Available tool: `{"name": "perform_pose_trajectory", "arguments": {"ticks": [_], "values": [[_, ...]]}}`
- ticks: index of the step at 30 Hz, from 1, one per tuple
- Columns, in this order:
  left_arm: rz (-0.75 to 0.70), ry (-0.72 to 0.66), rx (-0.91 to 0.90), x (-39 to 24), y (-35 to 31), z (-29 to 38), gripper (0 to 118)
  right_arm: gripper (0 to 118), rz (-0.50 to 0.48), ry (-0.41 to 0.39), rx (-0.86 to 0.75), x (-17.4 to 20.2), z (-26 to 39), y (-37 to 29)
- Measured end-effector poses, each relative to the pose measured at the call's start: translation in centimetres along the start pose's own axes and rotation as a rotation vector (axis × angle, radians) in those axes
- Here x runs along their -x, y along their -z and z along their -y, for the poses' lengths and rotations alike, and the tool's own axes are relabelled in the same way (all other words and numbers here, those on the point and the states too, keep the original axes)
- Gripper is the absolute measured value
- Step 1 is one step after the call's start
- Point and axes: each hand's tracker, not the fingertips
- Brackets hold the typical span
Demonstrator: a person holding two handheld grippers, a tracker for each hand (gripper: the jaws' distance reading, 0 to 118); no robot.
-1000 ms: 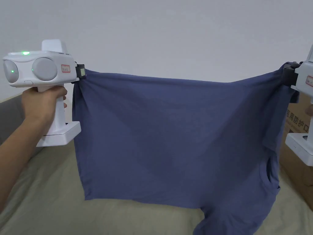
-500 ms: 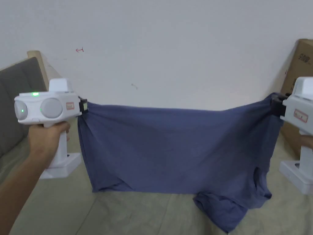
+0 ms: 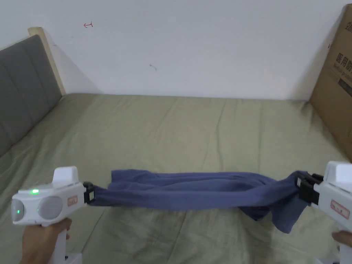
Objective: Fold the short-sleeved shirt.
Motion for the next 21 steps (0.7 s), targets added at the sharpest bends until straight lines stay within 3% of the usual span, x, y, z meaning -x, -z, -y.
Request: {"name": "perform_pose_trajectory", "arguments": {"ticks": [10,21], "values": [[-0.011,-0.053,0.134,3.8,-5.5,12.5,2,1,-0.007,0.058,0.152,1.5,11.6,-8.7],[-0.048,0.024,0.215,4.5,-9.1,19.6,2,1,0.016,0.124,0.288,0.7,20.4,-13.4]]}}
